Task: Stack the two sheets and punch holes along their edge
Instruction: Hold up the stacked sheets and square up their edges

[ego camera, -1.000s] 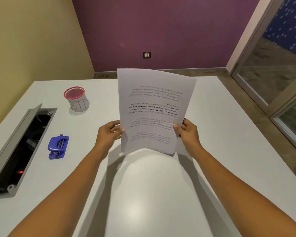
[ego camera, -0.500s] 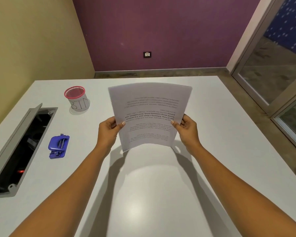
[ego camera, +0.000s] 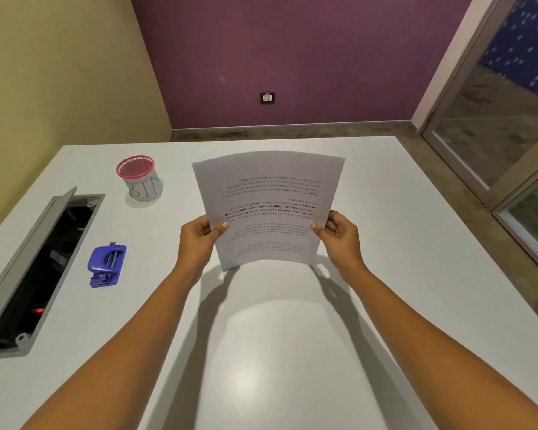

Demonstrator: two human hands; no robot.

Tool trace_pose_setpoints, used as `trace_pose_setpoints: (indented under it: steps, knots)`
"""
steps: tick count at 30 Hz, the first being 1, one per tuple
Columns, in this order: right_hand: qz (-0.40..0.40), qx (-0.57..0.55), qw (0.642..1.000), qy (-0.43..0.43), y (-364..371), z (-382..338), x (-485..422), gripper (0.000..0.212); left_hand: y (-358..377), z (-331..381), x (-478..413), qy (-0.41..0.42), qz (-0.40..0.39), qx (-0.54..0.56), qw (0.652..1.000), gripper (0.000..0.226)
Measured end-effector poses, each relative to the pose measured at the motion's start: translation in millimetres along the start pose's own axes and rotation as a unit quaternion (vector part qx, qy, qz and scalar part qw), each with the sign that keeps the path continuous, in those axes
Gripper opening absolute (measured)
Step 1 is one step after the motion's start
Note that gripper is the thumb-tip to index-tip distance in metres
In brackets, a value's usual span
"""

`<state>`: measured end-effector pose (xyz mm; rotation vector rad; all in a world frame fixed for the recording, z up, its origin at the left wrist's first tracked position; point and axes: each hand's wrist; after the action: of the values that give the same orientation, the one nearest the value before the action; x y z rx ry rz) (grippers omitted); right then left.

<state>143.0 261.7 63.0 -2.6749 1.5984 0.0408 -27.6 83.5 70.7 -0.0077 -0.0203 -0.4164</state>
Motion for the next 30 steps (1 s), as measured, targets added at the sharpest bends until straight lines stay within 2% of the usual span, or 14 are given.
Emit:
trace_pose_setpoints:
  steps: [8, 14, 21, 27, 30]
  knots:
    - [0.032, -0.008, 0.999, -0.008, 2, -4, -1, 0.015, -1, 5, -1, -0.003, 0.007, 0.002, 1.000, 0.016]
    - [0.002, 0.012, 1.000, 0.010, -1, 2, 1, 0.021, -5, -4, 3, -0.017, -0.018, -0.006, 1.000, 0.026]
    - [0.022, -0.009, 1.000, 0.010, -2, -3, 0, 0.018, -2, 1, 3, -0.008, -0.007, -0.002, 1.000, 0.023]
    - [-0.001, 0.044, 0.999, 0.024, -7, 6, 2, 0.024, -2, -5, 8, -0.018, -0.018, -0.030, 0.999, 0.022]
    - [0.011, 0.033, 0.999, 0.020, -5, 5, 2, 0.021, -1, -4, 9, -0.015, -0.010, -0.026, 0.999, 0.022]
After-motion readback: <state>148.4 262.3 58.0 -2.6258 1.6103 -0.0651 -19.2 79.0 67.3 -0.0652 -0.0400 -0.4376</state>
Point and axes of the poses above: each hand's wrist, its own x-axis away from the middle knuckle, its own y-axis out of the palm, z = x × y, and after that the axes turned 9 degrees about z, right-handed
